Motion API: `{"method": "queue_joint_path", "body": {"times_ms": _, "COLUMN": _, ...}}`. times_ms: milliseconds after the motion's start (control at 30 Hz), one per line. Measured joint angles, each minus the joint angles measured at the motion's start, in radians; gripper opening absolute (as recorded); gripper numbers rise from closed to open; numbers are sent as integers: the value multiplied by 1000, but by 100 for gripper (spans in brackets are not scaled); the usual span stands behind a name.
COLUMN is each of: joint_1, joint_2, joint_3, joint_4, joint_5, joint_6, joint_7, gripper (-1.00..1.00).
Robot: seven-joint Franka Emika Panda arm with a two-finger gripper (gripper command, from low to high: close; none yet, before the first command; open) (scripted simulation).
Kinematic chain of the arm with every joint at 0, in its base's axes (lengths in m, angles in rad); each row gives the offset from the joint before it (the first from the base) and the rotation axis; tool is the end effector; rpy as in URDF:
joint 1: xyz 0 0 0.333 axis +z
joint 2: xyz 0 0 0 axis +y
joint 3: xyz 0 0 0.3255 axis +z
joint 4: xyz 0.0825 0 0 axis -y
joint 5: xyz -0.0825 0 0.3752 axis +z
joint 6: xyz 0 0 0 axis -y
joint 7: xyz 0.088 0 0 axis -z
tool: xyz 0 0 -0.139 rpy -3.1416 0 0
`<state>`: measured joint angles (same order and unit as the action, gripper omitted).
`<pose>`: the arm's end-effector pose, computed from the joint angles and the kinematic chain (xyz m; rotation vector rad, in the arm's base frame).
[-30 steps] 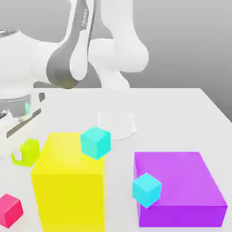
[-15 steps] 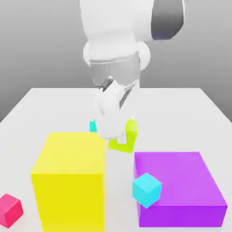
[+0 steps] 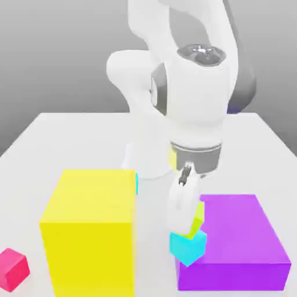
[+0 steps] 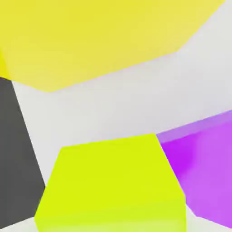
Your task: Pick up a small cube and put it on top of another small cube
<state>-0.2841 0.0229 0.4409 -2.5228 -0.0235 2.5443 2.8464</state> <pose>0.4511 0.0719 0.2542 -0.7334 3.0541 -0.0055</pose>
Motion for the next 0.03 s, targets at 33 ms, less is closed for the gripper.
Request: {"method": "queue_joint_path", "body": {"times_ms": 33, "joint_1": 0, "joint_2": 0, "joint_3": 0, "joint_4": 0, "joint_5": 0, "joint_6": 0, "joint_7": 0, "gripper": 100}}
